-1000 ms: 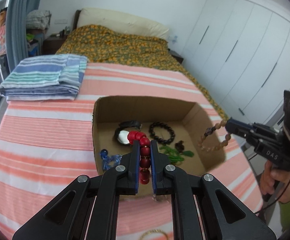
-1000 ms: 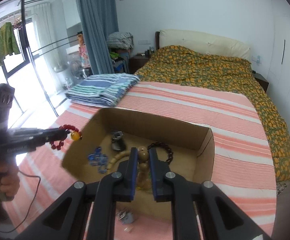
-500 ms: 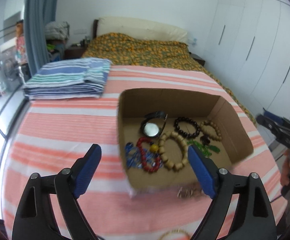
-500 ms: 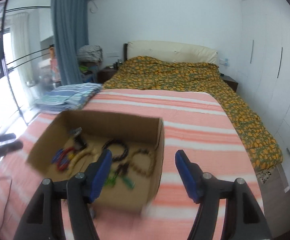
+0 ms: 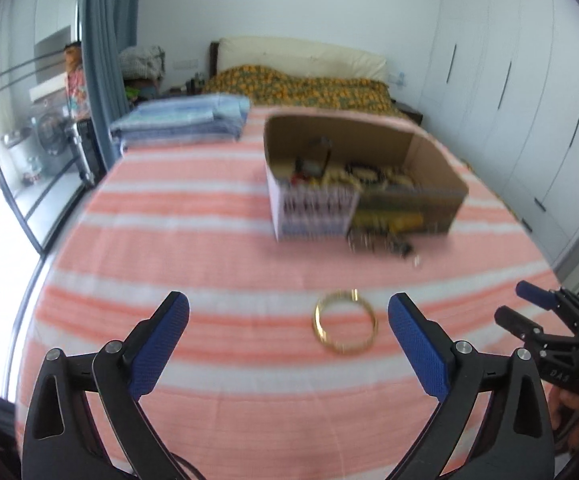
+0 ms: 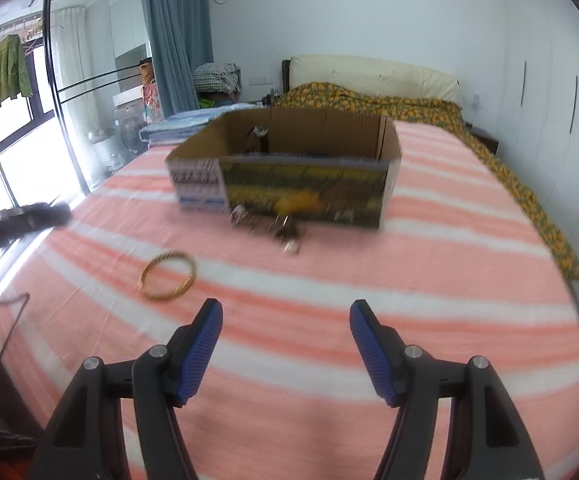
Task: Organize jewelry
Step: 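Withdraw both open tools from the box toward the gold bangle, then grasp gold bangle with left tool while right tool grasps the keychains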
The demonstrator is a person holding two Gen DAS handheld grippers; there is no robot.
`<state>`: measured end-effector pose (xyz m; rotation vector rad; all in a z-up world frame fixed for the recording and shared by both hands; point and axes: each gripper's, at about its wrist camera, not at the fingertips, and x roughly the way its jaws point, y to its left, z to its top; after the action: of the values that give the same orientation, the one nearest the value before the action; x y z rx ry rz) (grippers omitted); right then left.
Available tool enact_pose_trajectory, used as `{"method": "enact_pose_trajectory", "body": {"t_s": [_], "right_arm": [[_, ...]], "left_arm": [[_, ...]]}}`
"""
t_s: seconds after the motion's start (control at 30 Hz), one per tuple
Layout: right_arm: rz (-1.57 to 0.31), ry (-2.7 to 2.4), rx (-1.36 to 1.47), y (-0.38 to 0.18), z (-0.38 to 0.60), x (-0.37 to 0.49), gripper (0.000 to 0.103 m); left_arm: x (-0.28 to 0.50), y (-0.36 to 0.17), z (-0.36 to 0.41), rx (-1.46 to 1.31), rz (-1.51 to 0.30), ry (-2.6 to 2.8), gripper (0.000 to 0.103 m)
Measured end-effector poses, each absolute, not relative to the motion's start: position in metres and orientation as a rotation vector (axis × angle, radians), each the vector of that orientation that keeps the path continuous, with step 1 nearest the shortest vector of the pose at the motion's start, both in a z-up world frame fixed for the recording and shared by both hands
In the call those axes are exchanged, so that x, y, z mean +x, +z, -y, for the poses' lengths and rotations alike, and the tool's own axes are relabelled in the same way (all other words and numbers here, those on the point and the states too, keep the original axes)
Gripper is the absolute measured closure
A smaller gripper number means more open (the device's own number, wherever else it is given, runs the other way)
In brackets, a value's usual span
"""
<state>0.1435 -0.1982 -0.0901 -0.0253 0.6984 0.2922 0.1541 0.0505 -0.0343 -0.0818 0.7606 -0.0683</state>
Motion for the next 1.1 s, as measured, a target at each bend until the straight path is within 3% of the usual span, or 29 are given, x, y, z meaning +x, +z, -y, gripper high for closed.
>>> {"method": "enact_pose_trajectory", "body": {"t_s": [0.43,0.77,0.93,1.03,1.1], "right_arm": [[-0.739,0.297,-0.006,-0.101,0.191,0.136,0.035],[-0.752,0.445,-0.033,-0.087,0.16,0.213,0.035],[-0.787,0.529,-0.069,-0.101,0.122,0.28,0.04],[-0.827,0.526,-0.108,-0.117,0.101,0.312,0.054],[-0.845,0.477,-0.151,-0.126,0.091,0.324,0.056]], "left_arm": [[0.199,-0.094,-0.045,-0.067,-0.876,-0.025,0.003],[0.227,-0.124,-0.027,0.073,-0.938,0.013,0.006],[0.224,-0.121,-0.025,0.045,-0.906,-0.025,0.042],[0.222,-0.12,-0.021,0.05,-0.892,-0.042,0.057],[0.22,-0.12,-0.019,0.055,-0.888,-0.048,0.06]]}}
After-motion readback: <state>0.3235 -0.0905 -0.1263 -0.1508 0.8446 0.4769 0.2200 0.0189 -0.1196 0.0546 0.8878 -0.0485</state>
